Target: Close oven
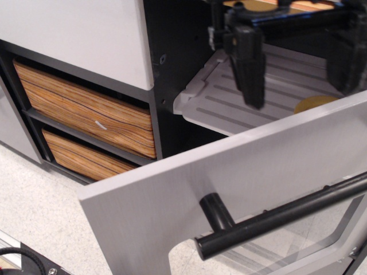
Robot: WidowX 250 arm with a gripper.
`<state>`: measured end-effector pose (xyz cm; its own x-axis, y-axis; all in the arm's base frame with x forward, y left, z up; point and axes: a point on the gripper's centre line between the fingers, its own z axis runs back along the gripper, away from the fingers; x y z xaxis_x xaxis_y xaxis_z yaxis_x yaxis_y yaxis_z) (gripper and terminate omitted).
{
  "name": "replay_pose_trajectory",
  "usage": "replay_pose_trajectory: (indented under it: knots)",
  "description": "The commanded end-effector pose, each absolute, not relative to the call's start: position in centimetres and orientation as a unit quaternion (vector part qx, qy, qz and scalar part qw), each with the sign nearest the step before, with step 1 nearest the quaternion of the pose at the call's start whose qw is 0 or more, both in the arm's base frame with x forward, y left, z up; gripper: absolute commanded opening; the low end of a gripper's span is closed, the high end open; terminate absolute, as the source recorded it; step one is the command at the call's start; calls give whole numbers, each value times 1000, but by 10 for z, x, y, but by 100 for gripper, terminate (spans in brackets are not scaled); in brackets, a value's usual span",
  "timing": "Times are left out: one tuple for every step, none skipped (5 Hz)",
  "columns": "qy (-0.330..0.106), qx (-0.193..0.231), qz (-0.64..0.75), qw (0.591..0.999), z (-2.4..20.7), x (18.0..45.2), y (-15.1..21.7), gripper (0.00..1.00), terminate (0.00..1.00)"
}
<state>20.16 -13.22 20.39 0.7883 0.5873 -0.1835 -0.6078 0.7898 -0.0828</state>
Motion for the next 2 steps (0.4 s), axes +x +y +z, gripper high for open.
replay_pose_trajectory:
  knots:
    - [101, -93, 314, 940, 189, 188, -148, 100, 0]
    - [98, -81, 322, 938, 173, 190, -149, 100, 0]
